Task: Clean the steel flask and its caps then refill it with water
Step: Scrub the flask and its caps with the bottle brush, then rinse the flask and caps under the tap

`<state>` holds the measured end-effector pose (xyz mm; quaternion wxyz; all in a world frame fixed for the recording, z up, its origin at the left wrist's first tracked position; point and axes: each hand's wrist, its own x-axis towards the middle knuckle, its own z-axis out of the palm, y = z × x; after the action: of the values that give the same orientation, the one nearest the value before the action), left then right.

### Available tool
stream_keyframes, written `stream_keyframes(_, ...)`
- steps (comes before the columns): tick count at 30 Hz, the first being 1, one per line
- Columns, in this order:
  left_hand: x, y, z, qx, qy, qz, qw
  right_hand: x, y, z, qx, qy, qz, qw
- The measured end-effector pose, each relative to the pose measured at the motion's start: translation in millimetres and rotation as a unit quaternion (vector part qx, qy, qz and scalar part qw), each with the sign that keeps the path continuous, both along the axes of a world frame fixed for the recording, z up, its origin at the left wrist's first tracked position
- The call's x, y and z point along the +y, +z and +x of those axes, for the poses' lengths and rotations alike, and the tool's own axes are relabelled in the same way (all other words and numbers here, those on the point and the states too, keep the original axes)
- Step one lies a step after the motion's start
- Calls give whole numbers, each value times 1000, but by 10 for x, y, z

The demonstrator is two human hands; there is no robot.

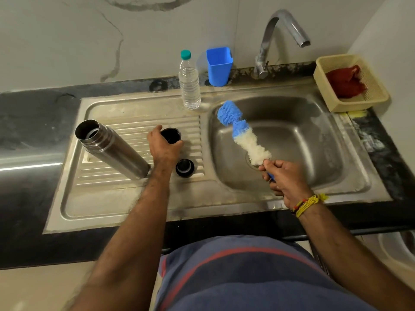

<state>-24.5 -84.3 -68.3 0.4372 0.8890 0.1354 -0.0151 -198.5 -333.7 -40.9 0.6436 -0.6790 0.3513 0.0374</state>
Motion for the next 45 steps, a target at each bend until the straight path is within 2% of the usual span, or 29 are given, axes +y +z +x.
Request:
stream_keyframes(9,65,4,-45,10,-19,-5,1000,-1,13,22,10,-40,13,999)
stream_keyframes(13,-129,100,-93,-75,-56,60,994,-52,2,22,7,-49,24,998)
stream_keyframes(17,-529,290,-2,-162,-126,66,977,-146,24,45,5,-62,24,998)
stream_keyframes(24,-1366,485,382,-181,-244,67,950,-432,104,167,-14,-121,23,992)
stream_keyframes(27,-1664,491,531,-155,-275,77,946,-586,65,252,-27,-154,29,987)
stream_keyframes(30,-1885,507,670,-113,-266,82,954,-707,-5,362,-25,-174,6,984)
stream_keyframes(33,-2156,552,881,-58,-257,44,964,-809,-97,472,-19,-182,3,983)
stream_keyframes(39,-2740,557,1373,22,-236,18,971,-905,-187,634,-23,-183,55,981)
stream_keyframes(41,-2887,559,1456,46,-230,36,971,-919,-162,671,-27,-182,74,980)
stream_keyframes(45,-3077,507,1604,27,-227,91,969,-936,-144,685,-17,-188,108,976)
